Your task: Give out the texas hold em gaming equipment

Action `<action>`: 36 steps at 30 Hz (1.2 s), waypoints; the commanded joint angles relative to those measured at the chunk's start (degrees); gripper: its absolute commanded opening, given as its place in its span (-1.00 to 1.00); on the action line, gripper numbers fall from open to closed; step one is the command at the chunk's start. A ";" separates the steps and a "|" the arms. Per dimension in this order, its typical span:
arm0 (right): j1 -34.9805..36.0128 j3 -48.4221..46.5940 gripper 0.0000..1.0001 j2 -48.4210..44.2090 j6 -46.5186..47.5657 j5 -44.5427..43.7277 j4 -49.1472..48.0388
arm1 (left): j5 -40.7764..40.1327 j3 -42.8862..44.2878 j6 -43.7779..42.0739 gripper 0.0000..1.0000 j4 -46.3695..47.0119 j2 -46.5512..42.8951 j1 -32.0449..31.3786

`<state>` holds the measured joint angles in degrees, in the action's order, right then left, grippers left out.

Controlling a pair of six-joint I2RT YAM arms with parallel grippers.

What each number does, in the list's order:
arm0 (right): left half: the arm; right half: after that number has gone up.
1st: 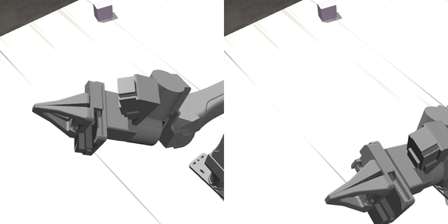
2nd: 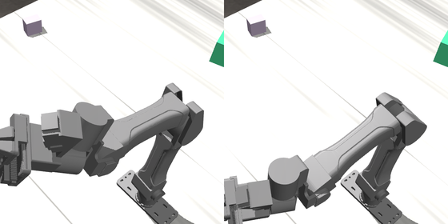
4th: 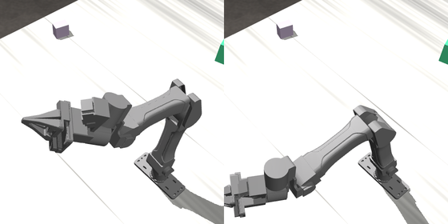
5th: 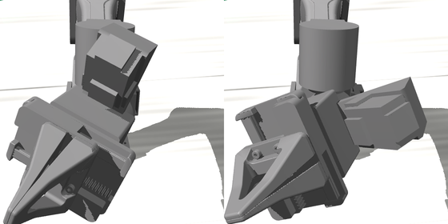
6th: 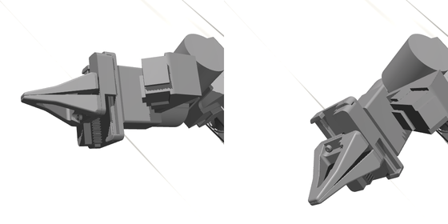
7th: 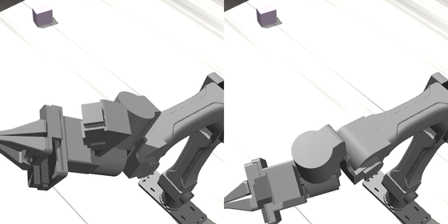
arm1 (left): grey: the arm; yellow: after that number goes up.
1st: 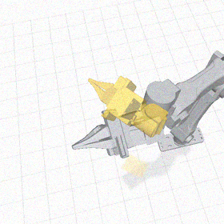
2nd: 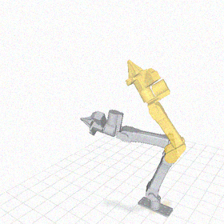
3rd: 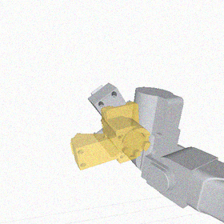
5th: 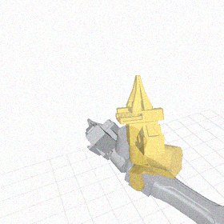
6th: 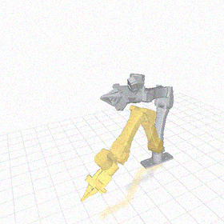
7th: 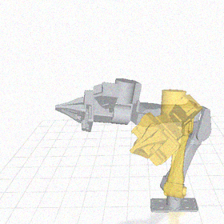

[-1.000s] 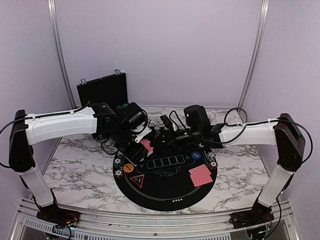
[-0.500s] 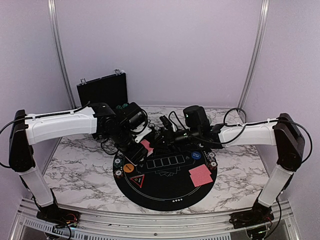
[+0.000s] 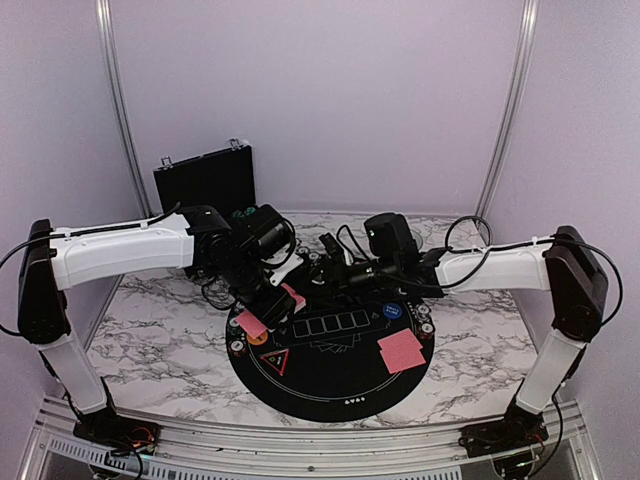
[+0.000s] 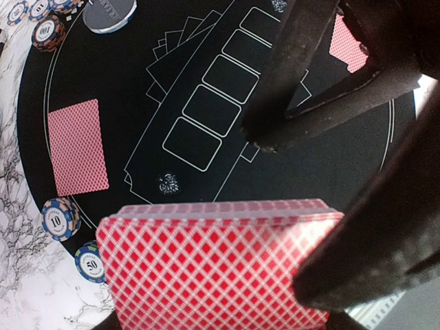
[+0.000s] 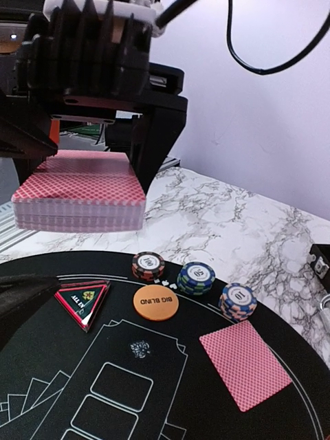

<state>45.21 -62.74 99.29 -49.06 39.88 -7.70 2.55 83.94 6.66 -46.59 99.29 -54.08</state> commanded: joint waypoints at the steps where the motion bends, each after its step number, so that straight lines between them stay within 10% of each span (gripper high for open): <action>1: 0.49 -1.89 0.14 1.98 0.25 0.46 -0.31 | 0.53 0.72 0.09 0.00 0.63 -2.58 -0.24; 13: -1.55 6.73 0.21 -0.89 -4.64 -0.18 -9.76 | 1.14 1.18 1.00 0.01 -2.28 -0.08 -0.09; 21: 0.22 8.59 0.20 -9.12 5.50 -15.04 1.26 | 1.92 2.97 2.45 0.01 -4.65 2.73 1.26; 36: 25.13 -6.32 -0.73 -8.54 28.54 -36.94 16.71 | 1.30 5.49 5.44 0.00 -7.81 7.59 3.95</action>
<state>66.06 -60.73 85.86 -27.86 9.78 2.63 4.03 87.42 10.96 -52.10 106.10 -50.43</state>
